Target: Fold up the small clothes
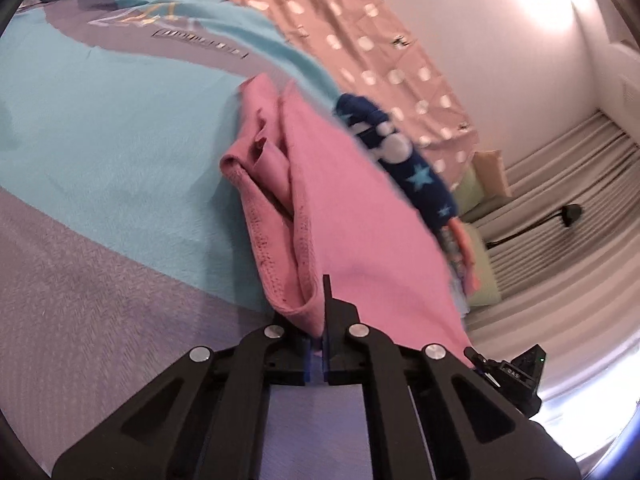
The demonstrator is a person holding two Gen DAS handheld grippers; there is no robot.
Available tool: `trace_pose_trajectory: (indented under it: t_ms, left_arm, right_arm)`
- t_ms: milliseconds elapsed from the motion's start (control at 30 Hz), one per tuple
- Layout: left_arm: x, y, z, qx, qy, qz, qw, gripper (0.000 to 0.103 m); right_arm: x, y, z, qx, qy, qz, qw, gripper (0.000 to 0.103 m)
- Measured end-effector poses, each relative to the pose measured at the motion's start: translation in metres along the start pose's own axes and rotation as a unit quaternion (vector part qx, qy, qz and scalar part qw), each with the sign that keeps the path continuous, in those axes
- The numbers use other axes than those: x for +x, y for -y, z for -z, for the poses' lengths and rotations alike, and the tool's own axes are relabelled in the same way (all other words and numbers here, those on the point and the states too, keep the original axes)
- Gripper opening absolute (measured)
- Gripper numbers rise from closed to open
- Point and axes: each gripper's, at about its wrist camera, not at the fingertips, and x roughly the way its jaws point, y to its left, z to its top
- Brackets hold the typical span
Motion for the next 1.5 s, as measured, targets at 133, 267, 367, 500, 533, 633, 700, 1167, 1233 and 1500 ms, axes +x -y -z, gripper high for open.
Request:
trace_pose_trajectory:
  t_ms: [133, 267, 367, 500, 533, 633, 700, 1167, 1233, 1500]
  left_arm:
    - [-0.02, 0.03, 0.013, 0.028, -0.013, 0.021, 0.9993, 0.003]
    - [-0.034, 0.048, 0.061, 0.043, -0.067, 0.024, 0.9965, 0.003]
    - [-0.04, 0.046, 0.103, 0.027, -0.103, 0.021, 0.9941, 0.003]
    - [-0.046, 0.036, 0.136, 0.008, -0.125, 0.006, 0.9921, 0.003]
    - [-0.049, 0.035, 0.139, 0.014, -0.123, -0.007, 0.9923, 0.003]
    - [-0.068, 0.035, 0.135, 0.028, -0.1, -0.038, 0.9938, 0.007]
    - [-0.085, 0.044, 0.129, 0.056, -0.063, -0.075, 0.9936, 0.008]
    - [0.003, 0.084, 0.088, 0.146, -0.083, -0.086, 0.982, 0.017]
    - [0.014, 0.062, 0.099, 0.137, -0.093, -0.094, 0.9818, 0.013]
    - [-0.014, 0.086, 0.072, 0.156, -0.053, -0.086, 0.9826, 0.015]
  right_arm:
    - [-0.048, 0.0, 0.002, -0.023, 0.015, 0.027, 0.999, 0.005]
    - [-0.086, 0.028, 0.029, -0.002, 0.005, 0.065, 0.998, 0.005]
    - [-0.105, 0.054, 0.056, 0.029, -0.008, 0.088, 0.996, 0.005]
    - [-0.107, 0.072, 0.077, 0.027, -0.029, 0.124, 0.991, 0.008]
    - [-0.11, 0.073, 0.078, 0.017, -0.02, 0.166, 0.986, 0.015]
    - [-0.128, 0.072, 0.073, -0.002, 0.029, 0.225, 0.974, 0.031]
    - [-0.134, 0.069, 0.067, -0.005, 0.045, 0.214, 0.976, 0.031]
    - [-0.035, 0.027, 0.062, -0.119, -0.045, 0.164, 0.978, 0.027]
    - [-0.043, 0.037, 0.063, -0.115, -0.032, 0.136, 0.983, 0.019]
    - [-0.059, 0.031, 0.015, -0.125, 0.014, 0.158, 0.979, 0.026]
